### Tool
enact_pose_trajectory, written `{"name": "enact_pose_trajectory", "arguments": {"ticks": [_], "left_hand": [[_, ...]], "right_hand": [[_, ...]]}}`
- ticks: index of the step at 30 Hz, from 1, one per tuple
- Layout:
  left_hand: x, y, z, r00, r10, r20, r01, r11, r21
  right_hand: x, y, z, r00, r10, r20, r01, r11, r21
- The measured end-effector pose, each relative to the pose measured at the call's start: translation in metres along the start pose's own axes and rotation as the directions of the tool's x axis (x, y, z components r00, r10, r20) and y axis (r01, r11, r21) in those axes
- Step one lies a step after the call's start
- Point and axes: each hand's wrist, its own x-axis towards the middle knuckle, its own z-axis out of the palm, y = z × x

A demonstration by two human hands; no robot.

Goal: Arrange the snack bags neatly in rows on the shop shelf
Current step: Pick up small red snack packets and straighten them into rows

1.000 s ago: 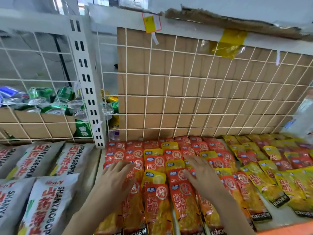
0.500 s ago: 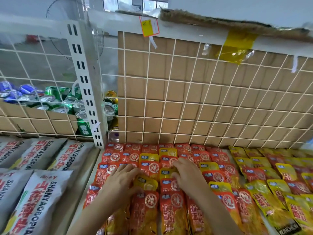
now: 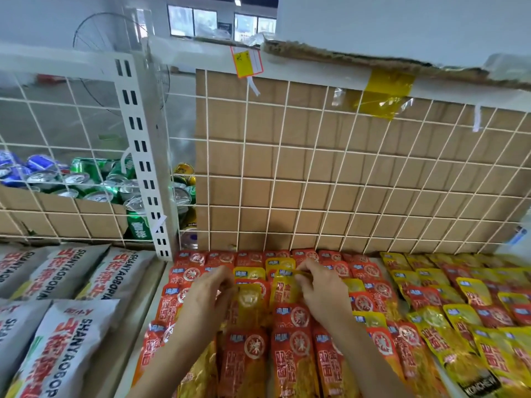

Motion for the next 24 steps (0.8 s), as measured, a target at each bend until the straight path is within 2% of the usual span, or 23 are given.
{"name": "enact_pose_trajectory", "arguments": {"ticks": [4,8,13,16,21,24], "left_hand": [[0.014,0.009,-0.008,0.997,-0.036,-0.065,0.024,0.985,-0.171],[0.022,0.018,-0.019,0.991,-0.044,-0.129,-0.006,0.931,-0.365],[0.023,0.018,-0.042,0.980,-0.028,-0.196,-0.087,0.828,-0.554],[0.021,0.005,-0.057,0.980,-0.035,-0.195,-0.090,0.797,-0.597],[0.017,-0.023,-0.067,0.986,-0.071,-0.151,-0.051,0.737,-0.674],[0.017,-0.048,-0.066,0.997,-0.042,-0.061,-0.004,0.789,-0.614]], "right_hand": [[0.008,-0.006,-0.011,0.986,0.063,-0.157,-0.051,0.996,0.074],[0.005,-0.011,-0.025,0.948,0.036,-0.315,0.016,0.987,0.162],[-0.009,-0.011,-0.051,0.892,0.059,-0.448,0.088,0.950,0.300],[-0.025,-0.006,-0.065,0.877,0.135,-0.462,0.048,0.931,0.363],[-0.071,0.000,-0.083,0.844,0.228,-0.485,-0.043,0.931,0.363],[-0.104,0.009,-0.086,0.825,0.287,-0.487,-0.117,0.929,0.350]]}}
